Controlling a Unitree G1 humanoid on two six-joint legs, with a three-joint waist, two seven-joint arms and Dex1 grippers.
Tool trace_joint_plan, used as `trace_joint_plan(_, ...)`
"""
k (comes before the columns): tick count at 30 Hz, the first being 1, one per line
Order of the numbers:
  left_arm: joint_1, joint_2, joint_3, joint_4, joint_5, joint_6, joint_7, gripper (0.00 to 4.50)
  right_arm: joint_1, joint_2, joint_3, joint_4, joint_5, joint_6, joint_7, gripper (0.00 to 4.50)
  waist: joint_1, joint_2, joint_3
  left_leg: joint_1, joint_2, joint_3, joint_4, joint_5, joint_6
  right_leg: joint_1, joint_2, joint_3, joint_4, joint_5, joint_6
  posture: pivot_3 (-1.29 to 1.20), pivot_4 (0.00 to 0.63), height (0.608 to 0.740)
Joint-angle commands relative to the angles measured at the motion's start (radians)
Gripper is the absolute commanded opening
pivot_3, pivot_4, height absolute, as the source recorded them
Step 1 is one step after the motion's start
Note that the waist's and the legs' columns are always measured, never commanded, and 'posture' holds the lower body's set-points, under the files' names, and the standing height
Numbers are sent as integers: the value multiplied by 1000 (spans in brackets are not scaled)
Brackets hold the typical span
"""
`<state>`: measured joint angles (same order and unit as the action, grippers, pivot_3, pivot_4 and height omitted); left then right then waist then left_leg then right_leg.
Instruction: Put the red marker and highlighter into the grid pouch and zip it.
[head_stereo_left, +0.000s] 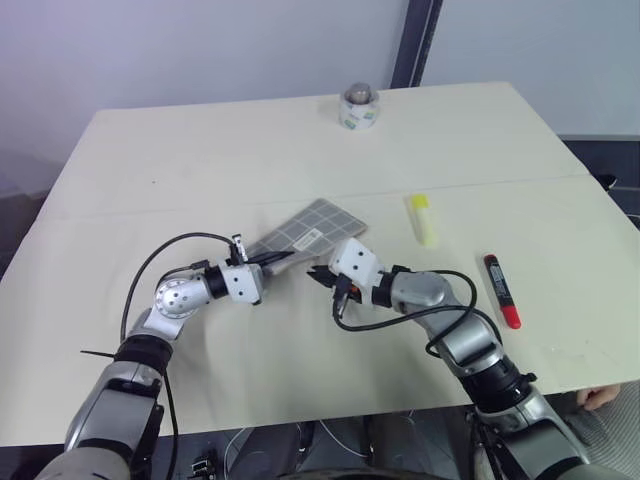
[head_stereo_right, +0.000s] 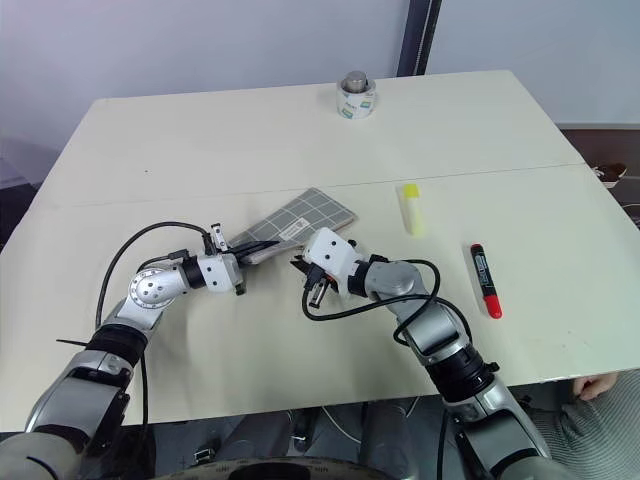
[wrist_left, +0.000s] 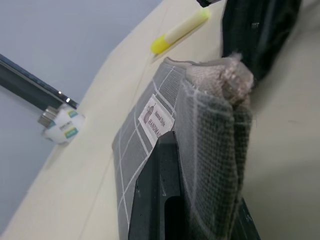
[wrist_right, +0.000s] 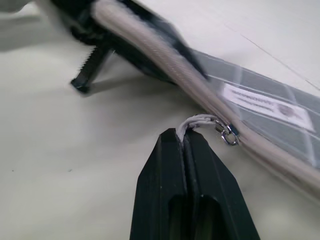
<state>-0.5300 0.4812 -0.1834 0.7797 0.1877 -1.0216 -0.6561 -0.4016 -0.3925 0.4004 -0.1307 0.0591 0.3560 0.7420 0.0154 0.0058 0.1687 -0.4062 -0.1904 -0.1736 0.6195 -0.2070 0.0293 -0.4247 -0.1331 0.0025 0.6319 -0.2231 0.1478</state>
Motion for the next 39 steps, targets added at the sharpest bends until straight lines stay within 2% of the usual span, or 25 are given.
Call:
trace_joint_plan(1, -36, 10, -25, 63, 103, 23, 91, 0, -48, -6, 9, -20, 29, -84, 99, 44, 0, 0, 0, 0, 0, 0, 0, 0, 0, 0, 0, 0, 0, 0, 0, 0, 150, 740)
trace_joint_plan(6, -77, -14, -44, 75, 137, 42, 159, 0, -81, -28, 39, -11, 19, -153, 205, 44, -2, 0, 0, 0, 0, 0, 0, 0, -1, 0, 0, -1, 1, 1, 1, 0, 150, 740)
trace_joint_plan(10, -62, -39, -49, 36, 116, 50, 167, 0, -86, -32, 6, 34, 9, -121, 192, 44, 1, 0, 0, 0, 0, 0, 0, 0, -1, 0, 0, -1, 0, 1, 1, 0, 150, 740)
trace_joint_plan(13, -43, -32, -45, 18, 88, 61, 149, 0, -43, -81, -32, 26, -22, -152, 167, 923, 0, 0, 0, -1, 0, 0, 0, 0, 0, -1, 0, -1, 0, 1, 1, 0, 150, 740)
trace_joint_plan(17, -24, -22, -34, -17, 50, 75, 140, 0, 55, -142, -120, -32, 1, -150, 128, 2939, -1, 0, 0, -2, 0, 0, 0, 0, 0, -1, 0, -1, -1, 1, 1, 0, 150, 740)
trace_joint_plan(20, -11, -21, -12, -37, -24, 95, 115, 0, 189, -120, -291, -113, 79, -144, 19, 4419, -2, 0, 0, -2, 0, 0, -2, 0, 0, 0, 0, 0, -1, 1, 1, 0, 150, 740)
trace_joint_plan(23, -6, -17, -9, -44, -50, 102, 100, 0, 258, -78, -379, -184, 117, -133, -67, 4419, -5, 0, 0, -2, 0, 0, -5, 0, 0, -2, 0, 0, 0, 1, 1, 0, 150, 740)
trace_joint_plan(26, -9, -15, -4, -38, -65, 113, 89, 0, 296, -39, -409, -259, 62, -117, -186, 4419, -4, 0, 0, -2, 1, 0, -5, 0, 0, -2, 0, 1, 0, 1, 1, 0, 150, 740)
trace_joint_plan(31, -34, -23, -12, -23, -67, 111, 76, 0, 188, 86, -446, -189, -40, 85, -470, 4419, -3, -1, 0, -2, 0, 0, -4, 0, 0, -2, 0, 1, 0, 1, 1, 0, 150, 740)
trace_joint_plan(34, -51, -33, -15, -9, -64, 109, 74, 0, 122, 97, -438, -111, -80, 166, -525, 4419, -1, -1, 0, -2, 0, 0, -4, 1, -1, -2, 0, 1, 0, 1, 1, 0, 150, 740)
trace_joint_plan(36, -56, -37, -16, -3, -62, 107, 74, 0, 79, 114, -477, -59, -59, 242, -561, 4419, -1, -1, 0, -2, 0, 0, -5, 1, 0, -2, 0, 1, 0, 1, 1, 0, 150, 740)
trace_joint_plan(39, -60, -36, -16, 3, -57, 100, 74, 0, 52, 95, -472, -7, -51, 334, -542, 4419, -2, -1, 0, -3, 0, 0, -5, 1, 2, -2, 0, 1, -1, 1, 1, 0, 150, 740)
